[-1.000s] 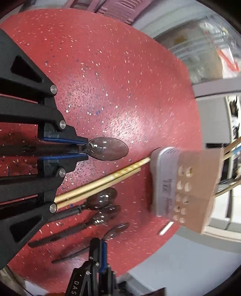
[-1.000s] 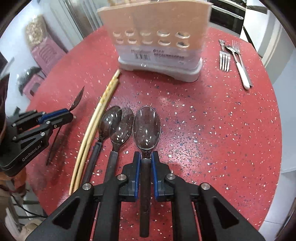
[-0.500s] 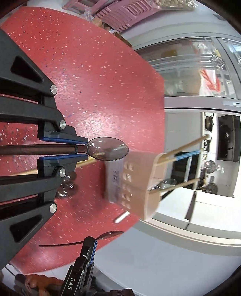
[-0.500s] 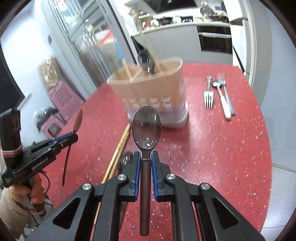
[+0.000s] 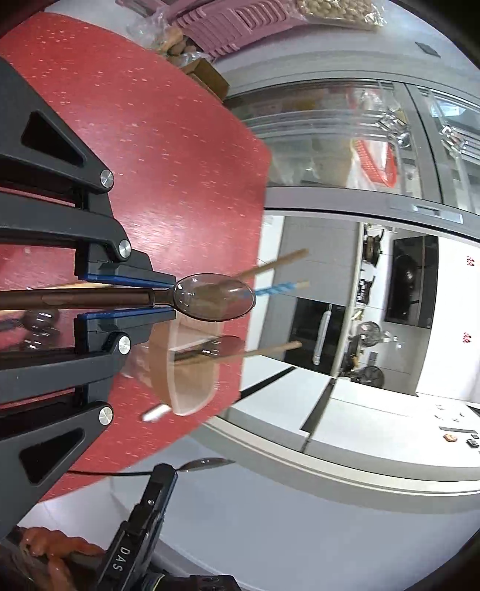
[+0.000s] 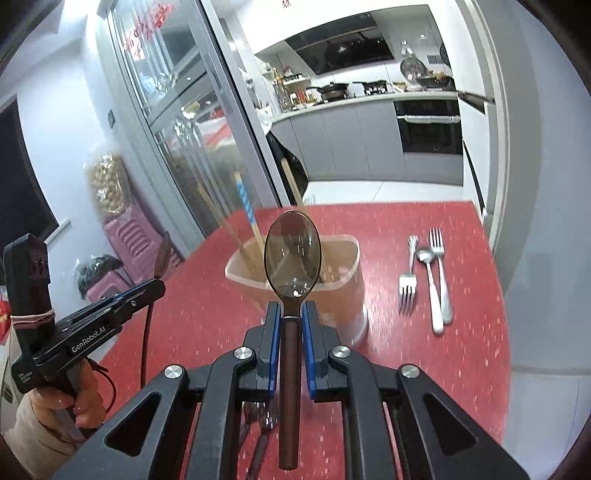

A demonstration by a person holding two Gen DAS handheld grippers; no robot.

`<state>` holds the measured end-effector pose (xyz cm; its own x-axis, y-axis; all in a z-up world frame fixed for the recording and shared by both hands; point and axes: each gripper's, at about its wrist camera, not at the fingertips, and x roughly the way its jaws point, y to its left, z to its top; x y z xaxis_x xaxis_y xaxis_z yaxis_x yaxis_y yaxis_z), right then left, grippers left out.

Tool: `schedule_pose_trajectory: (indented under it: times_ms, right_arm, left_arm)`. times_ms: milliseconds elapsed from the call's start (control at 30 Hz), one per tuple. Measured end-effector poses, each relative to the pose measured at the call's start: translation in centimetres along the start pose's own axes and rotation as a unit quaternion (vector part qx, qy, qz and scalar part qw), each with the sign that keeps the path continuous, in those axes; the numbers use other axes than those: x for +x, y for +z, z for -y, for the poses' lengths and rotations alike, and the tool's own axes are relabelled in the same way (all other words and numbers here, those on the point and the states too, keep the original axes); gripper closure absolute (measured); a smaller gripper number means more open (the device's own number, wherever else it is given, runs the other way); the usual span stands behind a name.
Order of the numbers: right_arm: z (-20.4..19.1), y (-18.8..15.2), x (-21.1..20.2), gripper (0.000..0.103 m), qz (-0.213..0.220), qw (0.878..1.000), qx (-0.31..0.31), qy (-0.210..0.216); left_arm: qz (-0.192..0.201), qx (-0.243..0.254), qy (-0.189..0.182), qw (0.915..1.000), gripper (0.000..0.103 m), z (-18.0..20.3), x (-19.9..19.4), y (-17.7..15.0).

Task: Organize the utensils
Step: 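Carry both spoons to the beige holder and drop them in, opening both tools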

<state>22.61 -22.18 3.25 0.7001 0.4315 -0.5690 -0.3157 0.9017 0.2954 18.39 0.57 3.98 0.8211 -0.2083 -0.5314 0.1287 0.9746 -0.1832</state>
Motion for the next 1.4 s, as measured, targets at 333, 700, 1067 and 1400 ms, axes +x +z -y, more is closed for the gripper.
schedule_pose_trajectory:
  times_ms: [333, 700, 1067, 1400]
  right_arm:
    - [0.9, 6.5, 2.3, 0.09, 0.047, 0.999, 0.015, -0.002]
    - [2.2, 10.0, 7.2, 0.09, 0.08, 0.997, 0.005, -0.012]
    - [3.2, 8.7, 11.8, 0.09, 0.084, 0.996, -0.028, -0.017]
    - [3.4, 6.0, 12.7, 0.09, 0.069, 0.996, -0.055, -0.023]
  left_arm:
    - [0.045, -0.017, 0.001, 0.9988, 0.068, 0.9, 3.1, 6.0]
    - [0.065, -0.029, 0.016, 0.9973, 0.068, 1.1, 8.6, 8.4]
    - [0.071, -0.022, 0.031, 0.9967, 0.068, 1.4, 12.6, 7.0]
    - [0.069, 0.024, 0.048, 0.9961, 0.068, 2.3, 12.8, 4.8]
